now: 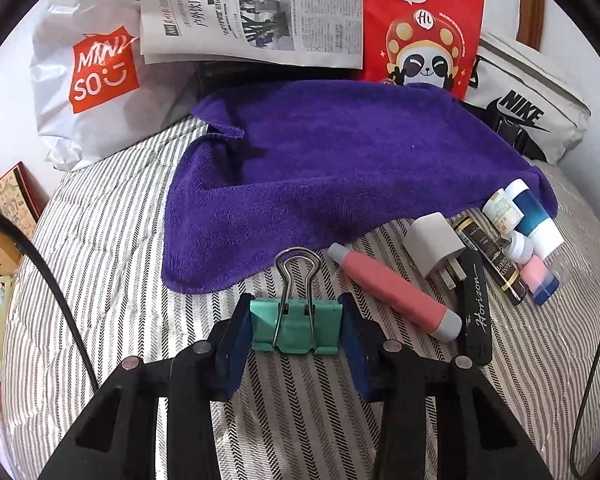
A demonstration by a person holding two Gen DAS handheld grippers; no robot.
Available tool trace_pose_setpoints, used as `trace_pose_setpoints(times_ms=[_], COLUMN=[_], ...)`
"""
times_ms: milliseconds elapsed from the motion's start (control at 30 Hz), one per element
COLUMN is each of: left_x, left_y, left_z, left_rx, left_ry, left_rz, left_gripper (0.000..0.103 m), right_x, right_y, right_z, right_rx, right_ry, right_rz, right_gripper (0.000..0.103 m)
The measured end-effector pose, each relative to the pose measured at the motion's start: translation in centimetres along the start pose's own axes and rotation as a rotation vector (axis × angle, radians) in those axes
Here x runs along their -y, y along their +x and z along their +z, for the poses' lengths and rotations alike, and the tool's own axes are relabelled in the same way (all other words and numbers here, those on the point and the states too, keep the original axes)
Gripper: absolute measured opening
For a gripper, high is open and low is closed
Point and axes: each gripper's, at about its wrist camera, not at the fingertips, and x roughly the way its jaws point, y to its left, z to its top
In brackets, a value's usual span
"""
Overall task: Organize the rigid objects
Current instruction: 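Grasp the green binder clip with the left gripper while the right gripper grasps the clear plastic cup, then lift the green clip with the left gripper while the right gripper carries the clear cup over the purple towel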
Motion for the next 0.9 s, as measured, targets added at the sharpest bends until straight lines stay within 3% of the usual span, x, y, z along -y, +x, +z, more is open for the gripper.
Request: trace_pose_setpoints(times_ms=[167,233,367,433,567,667,700,900], left_x=[0.0,0.0,0.0,0.1,0.0,0.0,0.0,0.0], left_y=[-0.1,0.0,0.0,0.0,0.0,0.0,0.0,0.0], left_z=[0.0,0.0,0.0,0.0,0.0,0.0,0.0,0.0], left_rx=[0.000,0.000,-0.001,-0.001,-0.001,-0.002,-0.002,-0.002], left_ry=[-0.009,-0.009,-0.010,-0.009,-0.011,-0.011,-0.012,-0.011], left_rz=[0.000,-0.002,-0.003,-0.001,-0.004,-0.004,-0.005,-0.004], left_gripper=[0.040,0.040,0.040,0.040,0.040,0.040,0.040,0.040], right_x=[-1.2,-2.2,-4.0,-4.7,-5.7,-5.7,-5.7,-5.7], right_y=[1.1,1.9,3.0,3.5,3.8,3.6,3.6,3.4], right_z=[-0.2,-0.3,-0.3,-0.4,-0.6,-0.7,-0.7,-1.1], right_rx=[0.016,0.017,0.035,0.052,0.107,0.140,0.145,0.149], right_ry=[-0.019,-0.056,-0.112,-0.143,-0.204,-0.209,-0.212,-0.225], right_rz=[0.100,0.118,0.154,0.158,0.121,0.135,0.133,0.138], right_gripper=[0.097,0.084,0.076,0.065,0.057,0.038,0.026,0.027])
